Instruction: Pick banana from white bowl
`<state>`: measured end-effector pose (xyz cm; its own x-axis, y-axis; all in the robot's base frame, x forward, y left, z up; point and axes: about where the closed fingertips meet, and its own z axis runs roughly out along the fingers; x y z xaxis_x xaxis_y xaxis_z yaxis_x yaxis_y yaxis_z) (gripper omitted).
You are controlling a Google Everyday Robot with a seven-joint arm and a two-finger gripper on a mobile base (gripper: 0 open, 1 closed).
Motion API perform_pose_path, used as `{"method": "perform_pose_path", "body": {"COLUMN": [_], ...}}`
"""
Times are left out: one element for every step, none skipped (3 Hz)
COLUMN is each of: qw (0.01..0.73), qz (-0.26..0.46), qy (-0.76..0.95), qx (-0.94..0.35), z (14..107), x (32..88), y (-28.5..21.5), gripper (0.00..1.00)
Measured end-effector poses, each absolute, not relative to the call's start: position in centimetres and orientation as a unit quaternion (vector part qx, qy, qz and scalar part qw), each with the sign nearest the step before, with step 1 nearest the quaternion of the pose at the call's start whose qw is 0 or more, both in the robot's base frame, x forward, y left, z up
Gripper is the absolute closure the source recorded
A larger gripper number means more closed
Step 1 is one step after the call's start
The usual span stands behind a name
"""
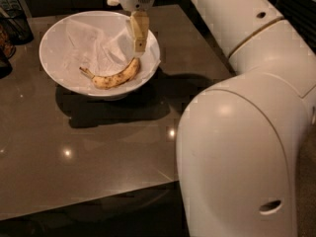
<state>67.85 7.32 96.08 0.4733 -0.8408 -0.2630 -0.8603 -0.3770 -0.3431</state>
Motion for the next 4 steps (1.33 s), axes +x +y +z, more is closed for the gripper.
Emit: {"method": "perform_pose_path", "body": {"qw": [0.218, 0.212, 0.206, 0.204], "qz": [0.056, 0.082, 0.1, 0.116], "qy": [0.526, 0.537, 0.546, 0.554], "qx": [-0.82, -0.812, -0.806, -0.799], "z": [94.7, 93.4, 92.4, 91.2], "x": [67.0, 66.4, 65.7, 64.9], "y": [8.6, 9.5, 9.9, 9.9], "gripper": [0.0, 0.0, 0.0, 0.07]}}
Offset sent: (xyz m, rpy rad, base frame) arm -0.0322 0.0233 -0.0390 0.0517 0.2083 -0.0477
